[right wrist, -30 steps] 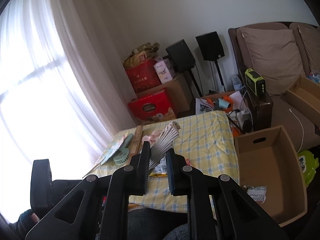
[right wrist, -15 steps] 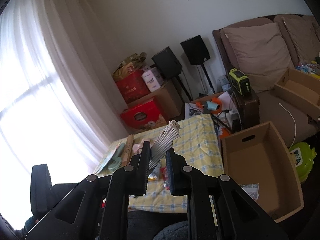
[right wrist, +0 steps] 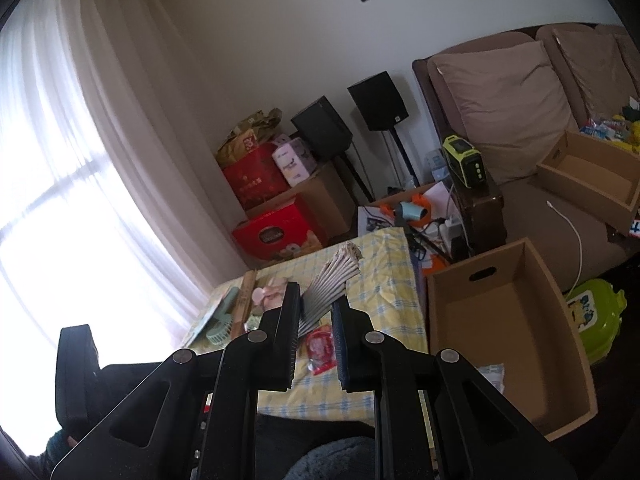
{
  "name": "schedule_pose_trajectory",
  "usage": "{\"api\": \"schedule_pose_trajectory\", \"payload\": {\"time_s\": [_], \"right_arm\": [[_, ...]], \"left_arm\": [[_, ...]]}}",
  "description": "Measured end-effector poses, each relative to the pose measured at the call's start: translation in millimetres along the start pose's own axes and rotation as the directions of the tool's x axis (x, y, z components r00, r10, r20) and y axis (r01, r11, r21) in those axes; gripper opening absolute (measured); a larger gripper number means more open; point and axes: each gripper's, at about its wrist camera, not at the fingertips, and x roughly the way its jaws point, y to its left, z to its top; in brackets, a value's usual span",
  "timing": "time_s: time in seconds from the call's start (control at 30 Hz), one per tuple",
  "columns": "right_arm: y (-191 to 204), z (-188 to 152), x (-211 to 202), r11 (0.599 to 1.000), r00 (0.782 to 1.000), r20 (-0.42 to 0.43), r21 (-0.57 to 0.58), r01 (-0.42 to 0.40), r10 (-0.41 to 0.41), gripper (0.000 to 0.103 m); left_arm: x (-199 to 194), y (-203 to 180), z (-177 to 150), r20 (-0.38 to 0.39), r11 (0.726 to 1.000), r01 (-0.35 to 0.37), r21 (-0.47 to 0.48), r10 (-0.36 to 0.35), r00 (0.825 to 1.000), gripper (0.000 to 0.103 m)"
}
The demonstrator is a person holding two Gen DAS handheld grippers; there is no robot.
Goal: Organize objects
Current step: 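Carry the wooden fan and white paper fan toward the cardboard box with both grippers, then lower both held fans down into the cardboard box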
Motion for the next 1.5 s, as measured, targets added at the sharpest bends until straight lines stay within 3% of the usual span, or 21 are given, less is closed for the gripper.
{"api": "schedule_pose_trajectory", "payload": {"time_s": [0.7, 0.93, 1.5], "right_arm": [[-3.0, -10.8, -16.4, 0.983, 0.99, -0.035, -0.125, 0.134, -0.14, 0.016], [-28.1, -22.6, -33.0, 0.984, 0.986, -0.03, -0.076, 0.16, -0.163, 0.016], [-65.1, -13.2, -54.7, 0.982, 0.984, 0.005, -0.049, 0.18, -0.18, 0.016]], "left_arm": [[17.0, -24.7, 4.7, -0.019, 0.999, 0.052, 0.01, -0.052, 0.998, 0.021], [26.0, -49.5, 11.1, -0.032, 0.996, 0.08, 0.038, -0.078, 0.996, 0.021], [44.5, -78.2, 40.5, -0.038, 0.992, 0.093, 0.081, -0.09, 0.995, 0.021]]}}
